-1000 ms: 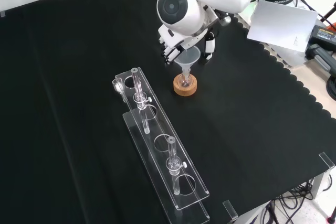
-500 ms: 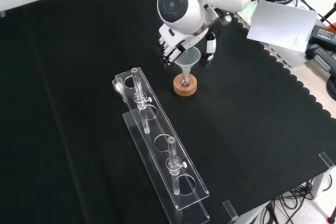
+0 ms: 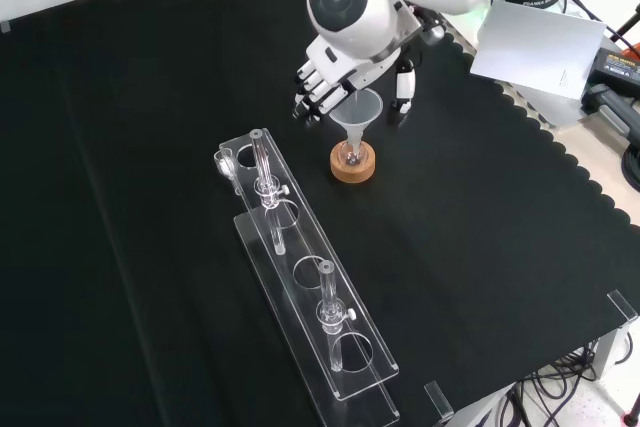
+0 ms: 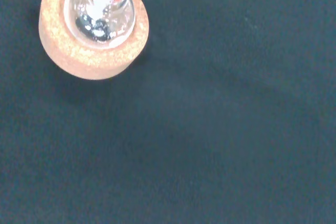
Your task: Place the funnel on the round-bottom flask.
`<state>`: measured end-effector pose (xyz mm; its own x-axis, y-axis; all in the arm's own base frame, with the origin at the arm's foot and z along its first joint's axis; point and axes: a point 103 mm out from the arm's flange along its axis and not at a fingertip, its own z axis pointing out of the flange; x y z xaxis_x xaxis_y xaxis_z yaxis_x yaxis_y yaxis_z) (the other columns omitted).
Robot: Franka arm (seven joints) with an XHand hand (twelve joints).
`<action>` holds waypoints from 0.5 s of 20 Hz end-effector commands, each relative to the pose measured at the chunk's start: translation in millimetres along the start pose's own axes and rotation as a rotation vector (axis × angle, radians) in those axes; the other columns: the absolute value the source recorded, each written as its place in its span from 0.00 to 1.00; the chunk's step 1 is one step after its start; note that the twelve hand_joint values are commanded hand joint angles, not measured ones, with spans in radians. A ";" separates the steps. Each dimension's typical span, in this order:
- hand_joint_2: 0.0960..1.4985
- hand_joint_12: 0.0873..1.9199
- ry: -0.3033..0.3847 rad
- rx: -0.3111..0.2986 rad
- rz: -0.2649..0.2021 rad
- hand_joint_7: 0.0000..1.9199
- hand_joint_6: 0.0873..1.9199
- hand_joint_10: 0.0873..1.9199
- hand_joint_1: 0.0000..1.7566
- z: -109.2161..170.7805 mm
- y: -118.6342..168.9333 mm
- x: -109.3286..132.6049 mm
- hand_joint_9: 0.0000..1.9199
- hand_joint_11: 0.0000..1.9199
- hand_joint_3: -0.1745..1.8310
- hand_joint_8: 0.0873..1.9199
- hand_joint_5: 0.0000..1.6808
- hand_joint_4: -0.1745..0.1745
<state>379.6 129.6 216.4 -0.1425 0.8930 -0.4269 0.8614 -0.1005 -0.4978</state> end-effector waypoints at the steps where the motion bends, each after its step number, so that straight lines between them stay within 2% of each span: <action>1: 0.40 0.76 0.044 -0.113 -0.005 0.00 0.00 0.36 0.28 -16.3 -14.9 -12.2 0.00 0.01 0.24 0.04 0.06 0.43; 6: 0.42 0.73 0.113 -0.209 -0.015 0.01 0.00 0.35 0.28 -29.1 -23.8 -26.7 0.11 0.06 0.21 0.24 0.08 0.41; 10: 0.43 0.71 0.147 -0.234 -0.022 0.05 0.00 0.32 0.29 -33.7 -23.5 -38.0 0.19 0.11 0.21 0.29 0.11 0.39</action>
<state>378.4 123.6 246.6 -0.1143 0.9160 -0.3846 0.9113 -0.0575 -0.4076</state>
